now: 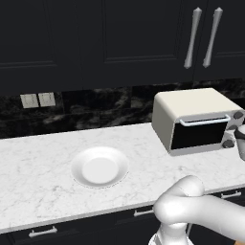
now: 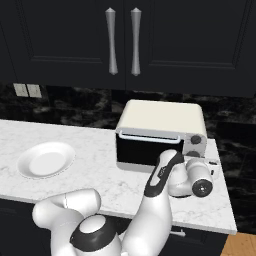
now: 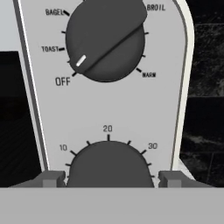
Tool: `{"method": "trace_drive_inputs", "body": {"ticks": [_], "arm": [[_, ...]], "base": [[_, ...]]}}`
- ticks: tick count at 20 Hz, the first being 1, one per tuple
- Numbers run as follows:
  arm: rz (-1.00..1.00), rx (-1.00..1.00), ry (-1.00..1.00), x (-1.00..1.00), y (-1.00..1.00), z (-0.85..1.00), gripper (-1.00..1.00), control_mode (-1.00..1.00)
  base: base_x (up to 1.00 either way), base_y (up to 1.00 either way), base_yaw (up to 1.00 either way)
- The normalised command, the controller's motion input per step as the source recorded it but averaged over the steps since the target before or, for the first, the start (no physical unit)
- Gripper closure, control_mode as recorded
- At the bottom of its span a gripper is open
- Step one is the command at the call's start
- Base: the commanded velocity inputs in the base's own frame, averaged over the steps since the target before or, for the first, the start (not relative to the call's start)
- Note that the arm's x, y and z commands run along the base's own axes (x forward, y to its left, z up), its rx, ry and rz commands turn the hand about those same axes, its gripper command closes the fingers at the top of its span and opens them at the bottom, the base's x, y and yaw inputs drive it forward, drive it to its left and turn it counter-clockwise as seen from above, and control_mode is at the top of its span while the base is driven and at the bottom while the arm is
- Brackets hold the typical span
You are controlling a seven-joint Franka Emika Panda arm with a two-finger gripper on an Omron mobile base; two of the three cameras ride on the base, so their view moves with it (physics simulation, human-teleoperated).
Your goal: Pick up the kebab skewer and baguette bread, and place them inside the toaster oven. Close the toaster oven door and start by setting the timer.
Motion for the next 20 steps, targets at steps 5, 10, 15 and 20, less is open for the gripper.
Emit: {"method": "trace_drive_inputs", "body": {"ticks": [5,10,15,20], "arm": [[0.00,0.00,0.00,0.00,0.00,0.00,1.00,-1.00],[0.00,0.02,0.00,-0.02,-0.01,-0.03,1.00,-1.00],[0.00,0.18,-0.01,-0.01,-0.03,-0.08,1.00,-1.00],[0.00,0.23,-0.02,0.00,0.00,-0.06,1.00,-1.00]], "base": [[0.00,0.00,0.00],[0.00,0.00,0.00],[0.00,0.00,0.00],[0.00,0.00,0.00]]}}
